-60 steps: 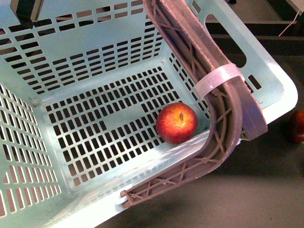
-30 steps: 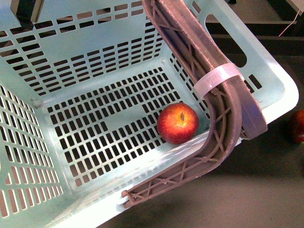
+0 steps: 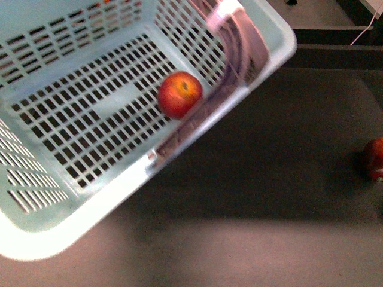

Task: Pick apple with right arm and hold basket with left

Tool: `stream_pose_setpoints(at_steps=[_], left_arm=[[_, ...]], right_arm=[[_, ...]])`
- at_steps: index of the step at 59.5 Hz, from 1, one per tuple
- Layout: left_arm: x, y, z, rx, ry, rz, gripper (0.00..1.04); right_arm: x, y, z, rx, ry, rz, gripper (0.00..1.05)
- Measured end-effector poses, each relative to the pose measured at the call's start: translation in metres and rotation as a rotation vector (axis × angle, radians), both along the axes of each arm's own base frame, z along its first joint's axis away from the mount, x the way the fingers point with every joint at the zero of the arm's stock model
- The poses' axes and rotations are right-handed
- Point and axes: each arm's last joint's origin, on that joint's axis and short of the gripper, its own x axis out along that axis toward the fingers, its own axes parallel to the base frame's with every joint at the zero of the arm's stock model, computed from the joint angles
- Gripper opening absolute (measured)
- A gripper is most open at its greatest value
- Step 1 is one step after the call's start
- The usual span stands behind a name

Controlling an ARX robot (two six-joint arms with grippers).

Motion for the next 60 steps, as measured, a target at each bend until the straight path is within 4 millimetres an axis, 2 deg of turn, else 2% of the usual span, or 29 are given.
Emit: stream_pose_setpoints(at_steps=[7, 17, 25, 33, 45, 60], left_arm=[[0.022, 0.029, -0.007, -0.118, 0.009, 0.128, 0.07], [0.041, 0.058, -0.024, -0.233, 0.039, 0.232, 0.07], [0.056, 0.091, -0.05, -0.283, 0.091, 0.305, 0.07], [0.056, 0.112, -0.081, -0.326, 0.142, 0.395, 0.07], [0.052, 0.125, -0.12, -0.364, 0.244, 0.462, 0.07], [0.053, 0.131, -0.135, -0.391, 0.304, 0.462, 0.07]], right_arm=[[0.0, 0.0, 0.0, 0.0, 0.0, 0.002, 0.96], [0.0, 0.0, 0.0, 0.0, 0.0, 0.0, 0.96], [0.0, 0.0, 0.0, 0.0, 0.0, 0.001, 0.96], [0.0, 0.0, 0.0, 0.0, 0.0, 0.0, 0.96], [0.0, 0.0, 0.0, 0.0, 0.0, 0.0, 0.96], [0.0, 0.0, 0.0, 0.0, 0.0, 0.0, 0.96]])
